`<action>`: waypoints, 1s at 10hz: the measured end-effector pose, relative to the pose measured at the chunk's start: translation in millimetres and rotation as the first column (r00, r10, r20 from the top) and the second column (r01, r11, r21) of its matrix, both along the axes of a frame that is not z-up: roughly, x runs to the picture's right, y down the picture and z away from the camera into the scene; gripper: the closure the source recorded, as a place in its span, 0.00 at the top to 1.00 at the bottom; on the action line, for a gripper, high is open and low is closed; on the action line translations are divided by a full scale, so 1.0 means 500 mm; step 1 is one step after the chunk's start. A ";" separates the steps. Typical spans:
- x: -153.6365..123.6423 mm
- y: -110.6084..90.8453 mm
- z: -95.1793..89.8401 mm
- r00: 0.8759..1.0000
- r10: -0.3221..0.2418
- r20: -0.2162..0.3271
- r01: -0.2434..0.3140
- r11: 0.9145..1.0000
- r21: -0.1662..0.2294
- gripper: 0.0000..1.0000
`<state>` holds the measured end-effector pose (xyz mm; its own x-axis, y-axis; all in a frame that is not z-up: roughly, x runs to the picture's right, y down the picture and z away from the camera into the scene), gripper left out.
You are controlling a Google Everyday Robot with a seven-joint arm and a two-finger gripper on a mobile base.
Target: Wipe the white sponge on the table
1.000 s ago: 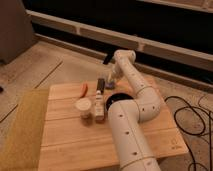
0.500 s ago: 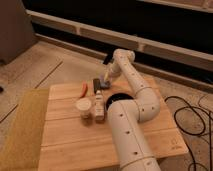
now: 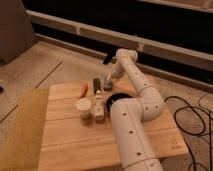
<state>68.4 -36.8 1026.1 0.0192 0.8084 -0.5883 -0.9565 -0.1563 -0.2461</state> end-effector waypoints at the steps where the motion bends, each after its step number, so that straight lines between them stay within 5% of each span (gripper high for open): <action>1: 0.001 0.012 -0.007 1.000 -0.005 0.002 0.006 1.000 -0.017 0.00; 6: -0.034 0.097 -0.047 0.999 -0.036 0.033 0.039 0.994 -0.102 0.00; 8: 0.007 0.142 -0.071 0.998 -0.066 -0.024 0.061 0.985 -0.164 0.00; 10: 0.094 0.181 -0.093 0.988 -0.068 -0.139 0.032 0.969 -0.246 0.00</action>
<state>115.5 53.6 979.7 -0.0443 0.6417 -0.7657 -0.9873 -0.1451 -0.0645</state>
